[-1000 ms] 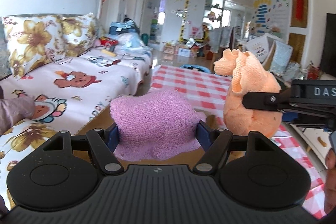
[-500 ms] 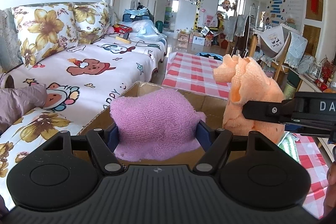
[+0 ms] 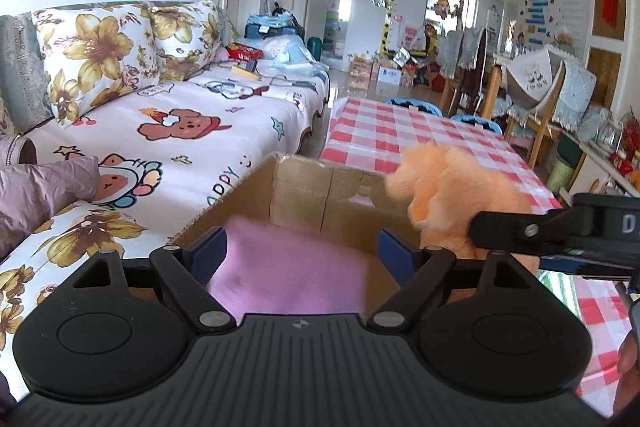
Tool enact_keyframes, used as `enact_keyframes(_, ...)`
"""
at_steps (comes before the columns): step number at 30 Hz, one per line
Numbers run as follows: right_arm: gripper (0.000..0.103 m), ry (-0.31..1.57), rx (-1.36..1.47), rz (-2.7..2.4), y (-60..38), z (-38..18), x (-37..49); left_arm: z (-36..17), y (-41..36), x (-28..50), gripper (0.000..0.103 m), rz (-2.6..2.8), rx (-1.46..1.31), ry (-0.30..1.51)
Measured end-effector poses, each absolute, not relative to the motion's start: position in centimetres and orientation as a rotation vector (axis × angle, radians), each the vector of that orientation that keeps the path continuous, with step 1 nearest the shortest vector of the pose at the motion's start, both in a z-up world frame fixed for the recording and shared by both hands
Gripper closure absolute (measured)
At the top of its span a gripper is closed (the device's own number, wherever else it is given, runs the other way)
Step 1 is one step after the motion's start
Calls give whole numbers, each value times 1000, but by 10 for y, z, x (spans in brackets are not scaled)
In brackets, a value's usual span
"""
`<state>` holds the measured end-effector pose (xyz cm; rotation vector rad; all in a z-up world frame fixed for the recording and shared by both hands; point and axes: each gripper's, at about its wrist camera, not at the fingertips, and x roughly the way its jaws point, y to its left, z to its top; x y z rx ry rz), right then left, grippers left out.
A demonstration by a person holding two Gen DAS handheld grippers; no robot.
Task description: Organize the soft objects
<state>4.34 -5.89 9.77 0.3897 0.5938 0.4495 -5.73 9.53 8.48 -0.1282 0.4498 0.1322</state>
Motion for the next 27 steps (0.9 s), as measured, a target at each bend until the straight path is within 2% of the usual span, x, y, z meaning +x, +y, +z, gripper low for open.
enact_keyframes(2, 21, 574, 400, 434, -64, 101, 41, 86, 96, -58, 1, 140, -128, 436)
enact_keyframes(15, 12, 516, 415, 330, -87, 104, 37, 86, 96, -58, 0, 157, -141, 420)
enact_keyframes(18, 7, 508, 412, 308, -90, 104, 36, 85, 94, -60, 0, 152, -139, 421)
enact_keyframes(27, 5, 497, 383, 270, -100, 104, 32, 85, 89, -64, 0, 109, -127, 421)
